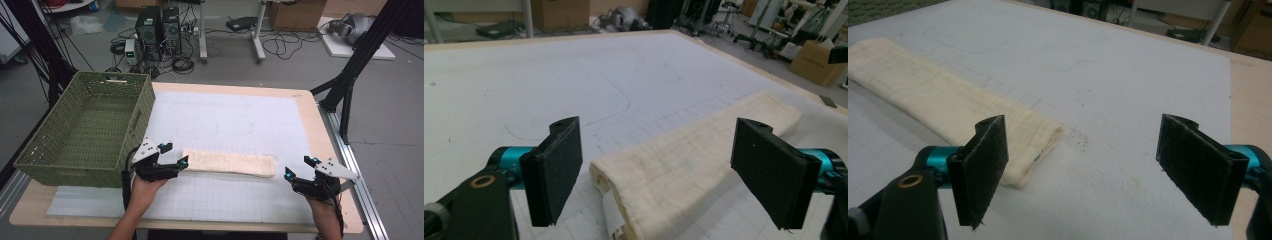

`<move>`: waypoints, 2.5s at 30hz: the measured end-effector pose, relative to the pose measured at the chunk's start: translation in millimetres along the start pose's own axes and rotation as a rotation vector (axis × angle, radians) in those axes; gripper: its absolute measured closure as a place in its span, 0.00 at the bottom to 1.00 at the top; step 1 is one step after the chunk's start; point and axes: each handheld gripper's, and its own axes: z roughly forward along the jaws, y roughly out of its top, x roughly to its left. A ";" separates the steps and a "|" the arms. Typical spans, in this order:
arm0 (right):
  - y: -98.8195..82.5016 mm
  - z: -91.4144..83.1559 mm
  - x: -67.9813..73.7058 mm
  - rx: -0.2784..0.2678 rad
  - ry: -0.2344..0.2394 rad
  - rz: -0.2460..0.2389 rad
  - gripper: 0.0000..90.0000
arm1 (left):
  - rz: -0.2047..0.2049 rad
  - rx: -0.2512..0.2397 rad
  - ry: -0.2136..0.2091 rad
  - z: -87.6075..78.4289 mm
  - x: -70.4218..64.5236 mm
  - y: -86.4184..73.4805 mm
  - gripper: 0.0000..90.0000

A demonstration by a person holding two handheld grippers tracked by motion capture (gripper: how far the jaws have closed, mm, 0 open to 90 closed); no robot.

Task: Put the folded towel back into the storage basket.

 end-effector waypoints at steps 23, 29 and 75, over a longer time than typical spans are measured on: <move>-1.6 2.1 1.3 0.021 0.001 -0.012 0.21 | 0.003 0.250 0.109 25.3 4.6 -14.8 0.44; -1.5 3.1 2.0 0.025 0.003 -0.009 0.21 | 0.026 0.298 0.109 28.2 3.1 -17.5 0.51; -1.8 33.1 11.8 0.084 0.049 0.008 0.30 | 0.045 0.229 0.008 19.5 -0.9 -12.8 0.91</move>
